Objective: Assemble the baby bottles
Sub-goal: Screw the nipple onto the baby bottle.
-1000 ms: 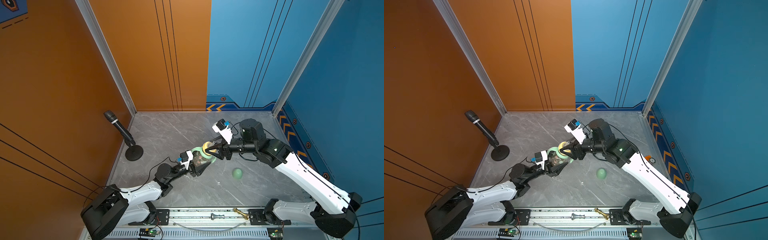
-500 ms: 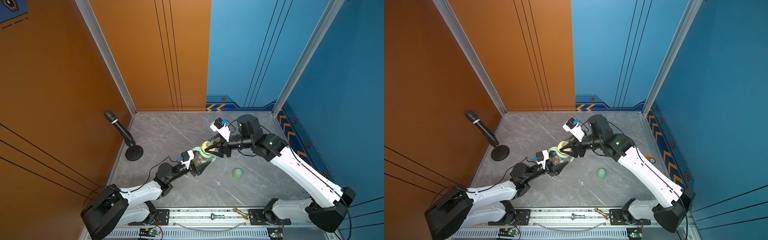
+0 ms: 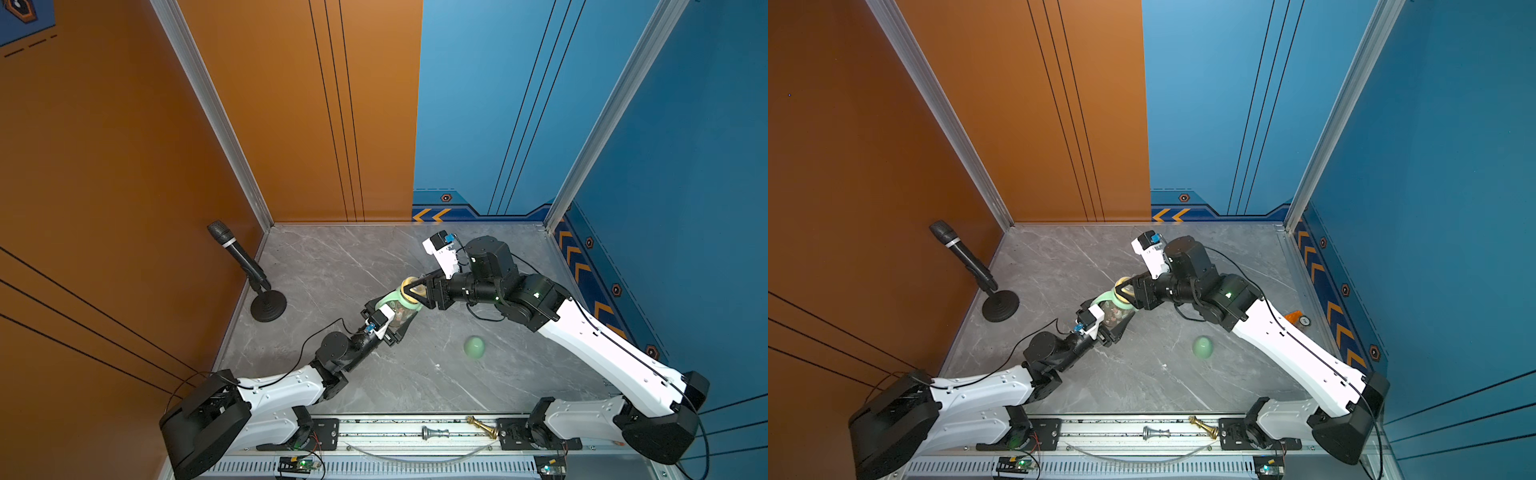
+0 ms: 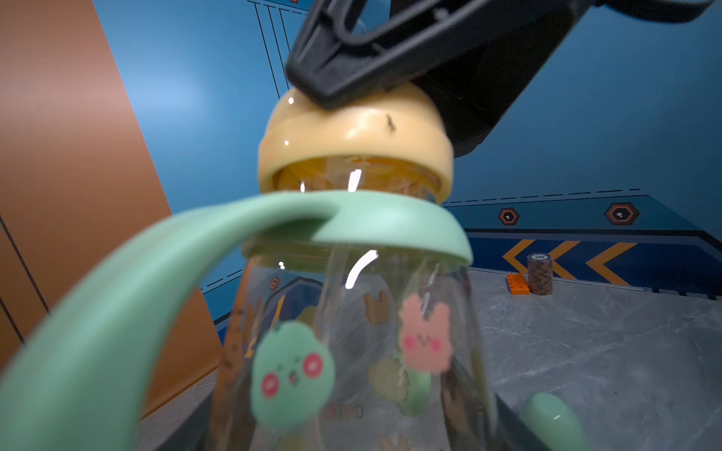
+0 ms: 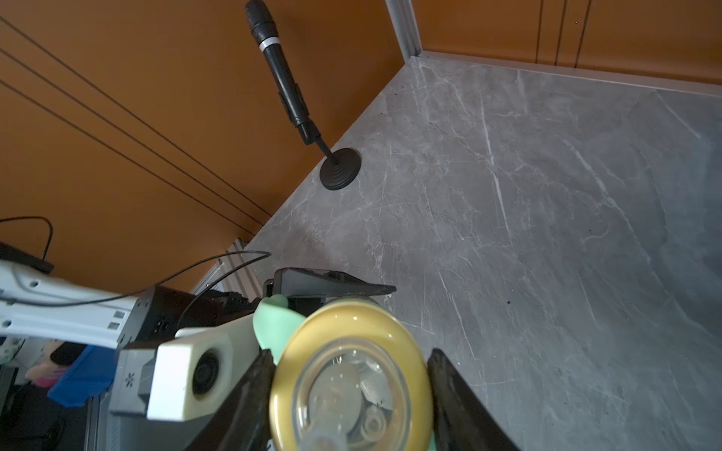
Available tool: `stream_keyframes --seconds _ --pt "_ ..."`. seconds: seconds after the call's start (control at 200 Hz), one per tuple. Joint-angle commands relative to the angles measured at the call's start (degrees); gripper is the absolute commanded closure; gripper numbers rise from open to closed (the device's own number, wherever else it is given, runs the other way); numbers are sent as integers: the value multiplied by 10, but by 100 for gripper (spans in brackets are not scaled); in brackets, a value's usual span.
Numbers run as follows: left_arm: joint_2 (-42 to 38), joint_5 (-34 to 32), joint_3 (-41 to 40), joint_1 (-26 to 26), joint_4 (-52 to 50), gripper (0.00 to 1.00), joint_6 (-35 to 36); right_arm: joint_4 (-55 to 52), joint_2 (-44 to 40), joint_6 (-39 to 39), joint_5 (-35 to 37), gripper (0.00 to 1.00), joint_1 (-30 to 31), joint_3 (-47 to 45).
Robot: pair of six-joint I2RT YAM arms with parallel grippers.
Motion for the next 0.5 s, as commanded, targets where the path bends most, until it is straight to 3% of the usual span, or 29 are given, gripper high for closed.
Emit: stream_keyframes --seconds 0.0,0.1,0.16,0.305,0.426,0.496 --pt "-12 -15 25 -19 102 91 43 -100 58 130 98 60 43 27" --pt "-8 -28 25 -34 102 91 54 -136 91 175 143 62 61 62" --pt "-10 -29 26 -34 102 92 52 -126 93 193 166 53 71 58" --pt "-15 -16 20 -32 102 92 46 -119 87 216 193 50 81 75" --pt "-18 -6 2 -26 102 92 20 -124 73 196 190 33 78 124" --pt "-21 -4 -10 -24 102 92 4 -123 66 168 148 22 65 154"
